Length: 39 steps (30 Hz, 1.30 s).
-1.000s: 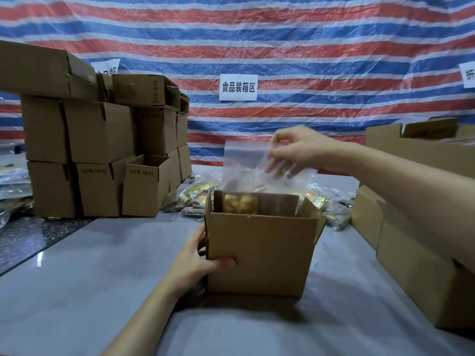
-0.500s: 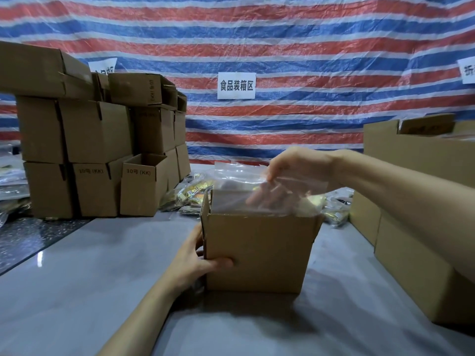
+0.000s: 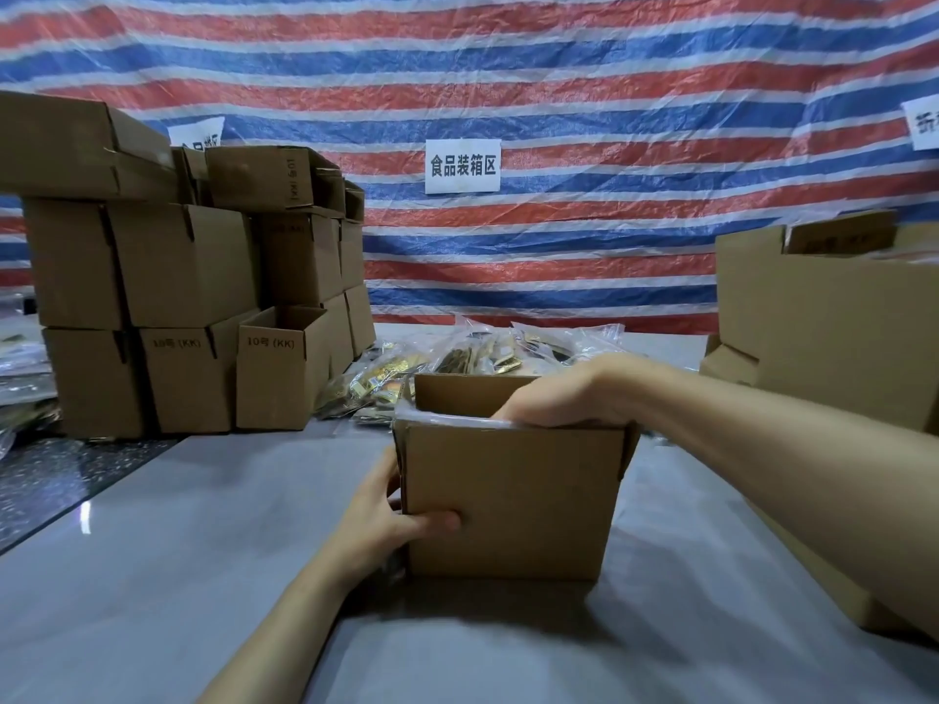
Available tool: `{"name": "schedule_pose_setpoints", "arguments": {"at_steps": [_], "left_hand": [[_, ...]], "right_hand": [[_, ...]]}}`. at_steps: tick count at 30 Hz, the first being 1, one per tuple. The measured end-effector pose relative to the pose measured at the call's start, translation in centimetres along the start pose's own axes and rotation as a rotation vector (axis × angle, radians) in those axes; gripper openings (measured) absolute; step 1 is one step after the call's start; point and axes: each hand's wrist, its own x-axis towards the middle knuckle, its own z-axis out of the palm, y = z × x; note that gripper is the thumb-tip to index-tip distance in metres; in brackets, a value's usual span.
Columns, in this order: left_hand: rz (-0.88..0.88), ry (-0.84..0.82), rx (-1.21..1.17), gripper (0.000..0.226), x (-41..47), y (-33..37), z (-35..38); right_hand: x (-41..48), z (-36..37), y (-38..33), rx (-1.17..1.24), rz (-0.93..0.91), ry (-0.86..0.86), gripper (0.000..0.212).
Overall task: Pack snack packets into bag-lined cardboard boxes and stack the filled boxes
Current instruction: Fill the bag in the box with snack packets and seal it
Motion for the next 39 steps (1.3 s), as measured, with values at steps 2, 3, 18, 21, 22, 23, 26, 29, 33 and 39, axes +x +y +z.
{"name": "schedule_pose_setpoints", "arguments": {"at_steps": [2, 3, 18, 21, 22, 23, 26, 29, 33, 39], "left_hand": [[0.008, -0.017, 0.017, 0.088, 0.0, -0.1, 0.0], [0.012, -0.023, 0.022, 0.085, 0.0, -0.1, 0.0], [0.000, -0.015, 0.021, 0.083, -0.1, 0.3, 0.1], [0.000, -0.013, 0.014, 0.083, -0.1, 0.3, 0.1], [0.001, -0.013, 0.008, 0.083, -0.1, 0.3, 0.2], [0.002, -0.012, 0.005, 0.083, -0.2, 0.3, 0.2], [0.008, -0.016, 0.005, 0.083, -0.3, 0.6, 0.3], [0.003, -0.014, 0.001, 0.084, -0.3, 0.7, 0.4], [-0.002, -0.012, -0.010, 0.084, -0.3, 0.8, 0.4], [-0.014, -0.005, -0.009, 0.085, -0.2, 0.5, 0.3]], "right_hand": [[0.1, 0.0, 0.3, 0.018, 0.042, 0.010, 0.034], [0.1, -0.2, 0.3, 0.008, 0.015, 0.055, 0.032], [-2.6, -4.4, -0.7, 0.108, -0.751, 1.112, 0.046], [-2.1, -2.8, 0.2, -0.102, -0.693, 0.792, 0.040], [-1.7, -2.2, 0.4, -0.213, -0.607, 0.687, 0.040], [-1.4, -1.7, 0.7, -0.306, -0.533, 0.623, 0.041], [-0.8, -1.0, 0.9, -0.371, -0.490, 0.617, 0.051], [-0.9, -0.8, 0.7, -0.353, -0.541, 0.670, 0.036], [-1.4, -1.2, 0.3, -0.327, -0.616, 0.729, 0.018], [-2.9, -2.3, 0.6, 0.076, -0.353, 0.259, 0.031]]}}
